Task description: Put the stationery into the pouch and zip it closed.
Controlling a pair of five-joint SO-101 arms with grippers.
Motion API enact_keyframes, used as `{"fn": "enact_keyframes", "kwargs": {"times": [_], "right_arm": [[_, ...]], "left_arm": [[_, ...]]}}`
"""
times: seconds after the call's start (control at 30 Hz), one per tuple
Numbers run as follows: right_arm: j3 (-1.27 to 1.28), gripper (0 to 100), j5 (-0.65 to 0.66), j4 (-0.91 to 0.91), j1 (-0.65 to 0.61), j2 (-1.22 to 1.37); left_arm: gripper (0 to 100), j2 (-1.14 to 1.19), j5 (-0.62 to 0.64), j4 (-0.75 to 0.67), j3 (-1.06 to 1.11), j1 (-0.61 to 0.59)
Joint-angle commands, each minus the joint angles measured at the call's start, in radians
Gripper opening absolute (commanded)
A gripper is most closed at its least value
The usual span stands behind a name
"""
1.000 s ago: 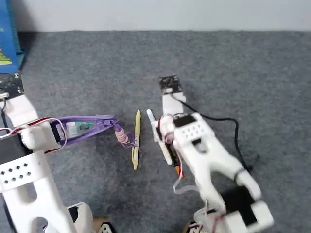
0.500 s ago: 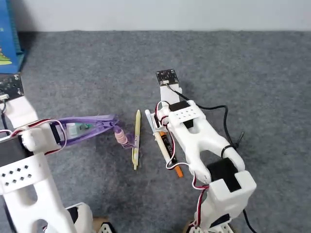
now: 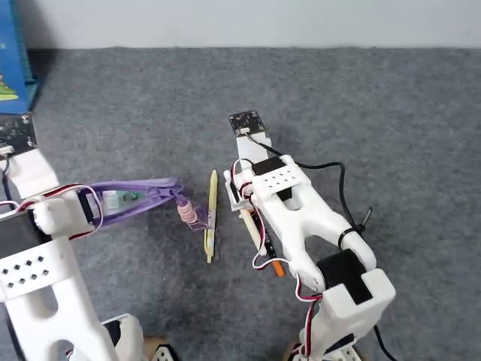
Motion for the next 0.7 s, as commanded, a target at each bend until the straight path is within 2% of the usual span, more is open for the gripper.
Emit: {"fn": "enact_keyframes", "kwargs": {"times": [0.0, 0.23, 0.4, 0.47, 0.6, 0.67], "right_arm": [[-0.051, 25.1, 0.008, -0.022, -0.004, -0.031], [-0.054, 25.1, 0.026, -0.127, 0.074, 0.094], [-0.049, 24.8, 0.083, -0.127, 0.085, 0.136], [-0.049, 20.1, 0.086, -0.127, 0.088, 0.136], [-0.051, 2.4, 0.087, -0.127, 0.099, 0.134], [-0.048, 1.3, 0.089, -0.122, 0.102, 0.134]], "left_arm": [[1, 0.008, -0.008, -0.018, 0.008, -0.011], [1, 0.008, -0.008, -0.018, 0.008, -0.011], [1, 0.008, -0.008, -0.018, 0.008, -0.011], [1, 0.008, -0.008, -0.018, 0.008, -0.011], [1, 0.008, -0.008, -0.018, 0.008, -0.011], [1, 0.008, -0.008, -0.020, 0.008, -0.011]]}}
